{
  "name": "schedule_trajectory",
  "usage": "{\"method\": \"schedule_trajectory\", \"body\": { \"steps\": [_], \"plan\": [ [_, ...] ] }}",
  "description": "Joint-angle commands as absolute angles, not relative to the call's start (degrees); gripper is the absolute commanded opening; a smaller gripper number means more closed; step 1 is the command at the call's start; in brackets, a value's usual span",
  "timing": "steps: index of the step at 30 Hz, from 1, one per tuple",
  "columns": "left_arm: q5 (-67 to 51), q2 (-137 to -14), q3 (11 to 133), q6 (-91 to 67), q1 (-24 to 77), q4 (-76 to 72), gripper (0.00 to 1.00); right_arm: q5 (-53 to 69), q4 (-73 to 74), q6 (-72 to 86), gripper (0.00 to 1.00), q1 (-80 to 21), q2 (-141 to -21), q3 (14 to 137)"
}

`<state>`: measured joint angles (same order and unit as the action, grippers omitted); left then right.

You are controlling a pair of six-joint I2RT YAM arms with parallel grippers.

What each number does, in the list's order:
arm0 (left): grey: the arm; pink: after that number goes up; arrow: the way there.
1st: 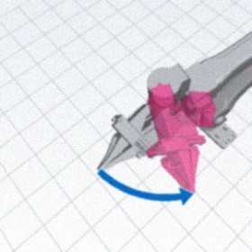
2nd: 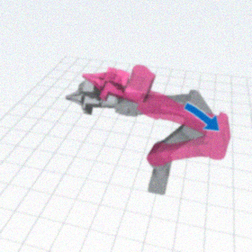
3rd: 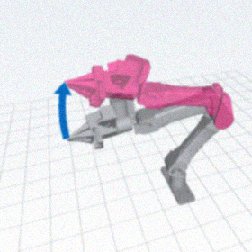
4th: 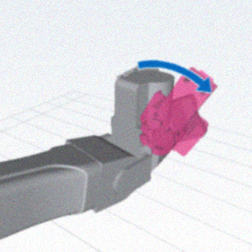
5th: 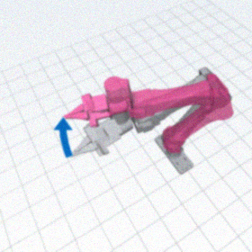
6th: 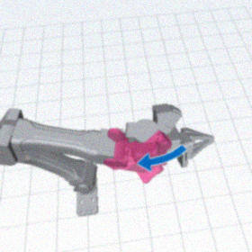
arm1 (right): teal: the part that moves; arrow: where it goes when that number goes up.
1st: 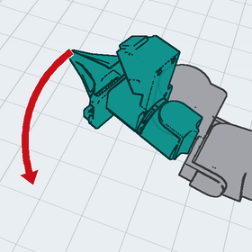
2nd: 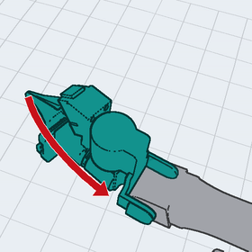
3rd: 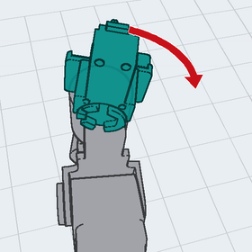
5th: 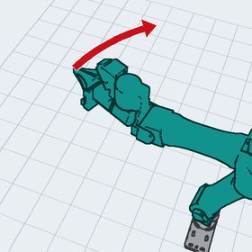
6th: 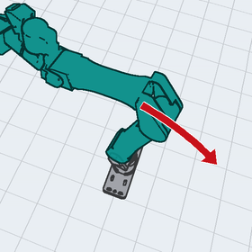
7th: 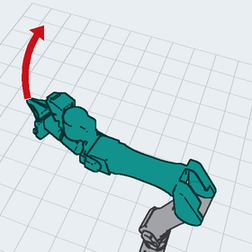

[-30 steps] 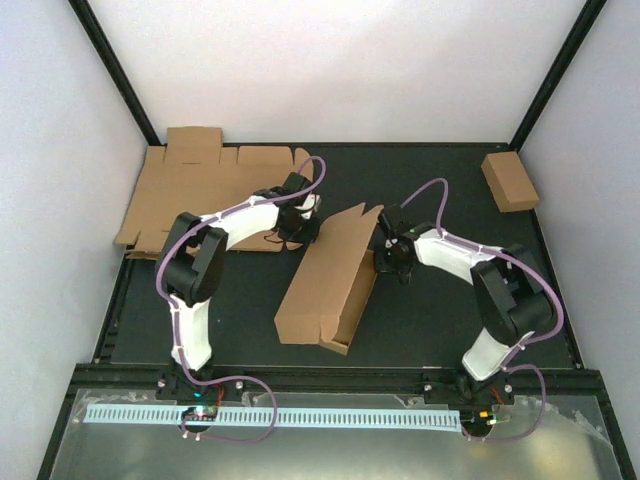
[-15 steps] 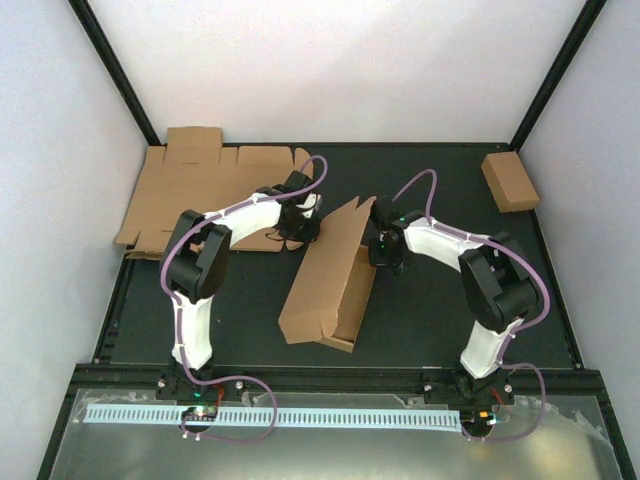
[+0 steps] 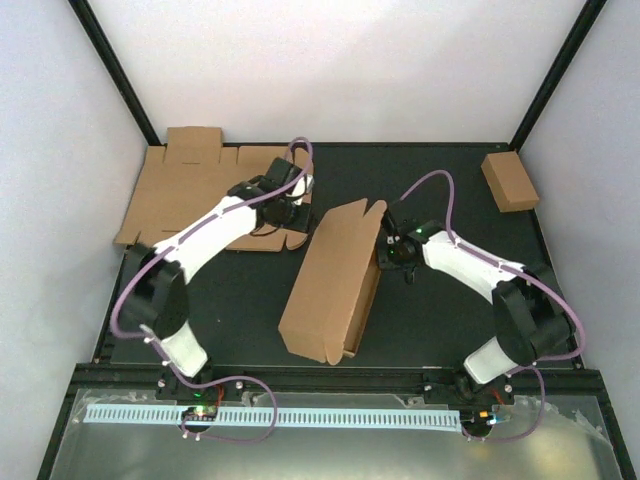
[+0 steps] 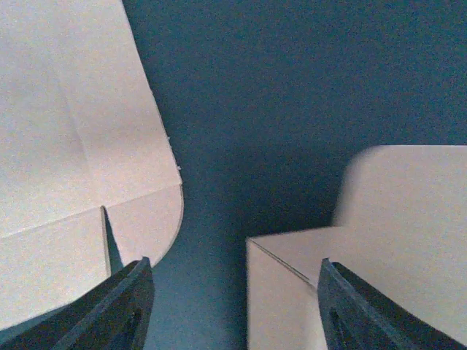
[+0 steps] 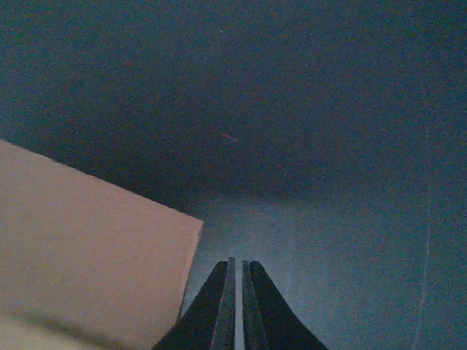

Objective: Fold the paper box

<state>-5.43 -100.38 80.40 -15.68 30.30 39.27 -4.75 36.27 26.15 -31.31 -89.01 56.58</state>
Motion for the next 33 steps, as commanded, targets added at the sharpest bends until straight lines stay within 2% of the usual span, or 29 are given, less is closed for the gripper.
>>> {"method": "schedule_trajectory", "body": {
  "steps": [1, 6, 11, 15, 20, 23, 28, 33],
  "plan": [
    [-2.33, -89.64, 76.24, -15.29, 31.64, 42.43, 0.68, -4.24, 35.16, 23.02, 0.09, -32.17, -86.75, 56.34],
    [-2.85, -80.39, 69.35, -15.64, 31.9, 44.23, 0.79, -4.01, 35.27, 22.28, 0.15, -32.17, -88.2, 56.22],
    [-2.33, -69.96, 64.42, -17.15, 33.19, 47.44, 0.82, -1.81, 34.75, 22.45, 0.15, -32.17, -87.74, 56.62],
    [-1.28, -60.38, 62.55, -18.44, 38.52, 50.07, 0.87, 2.94, 35.31, 22.2, 0.17, -32.17, -85.04, 57.57],
    [0.0, -52.24, 63.87, -21.47, 45.0, 53.9, 0.98, 7.58, 36.99, 21.32, 0.21, -32.26, -81.01, 58.39],
    [0.24, -52.9, 67.86, -23.49, 49.11, 54.84, 0.99, 8.95, 38.25, 21.03, 0.23, -32.26, -78.68, 58.92],
    [6.02, -62.64, 80.24, -25.36, 58.75, 59.26, 0.99, 18.39, 36.72, 23.48, 0.23, -32.26, -74.57, 59.84],
    [8.77, -72.04, 91.31, -26.48, 62.11, 64.47, 0.99, 32.31, 24.57, 33.1, 0.23, -32.57, -68.35, 56.09]
  ]
}}
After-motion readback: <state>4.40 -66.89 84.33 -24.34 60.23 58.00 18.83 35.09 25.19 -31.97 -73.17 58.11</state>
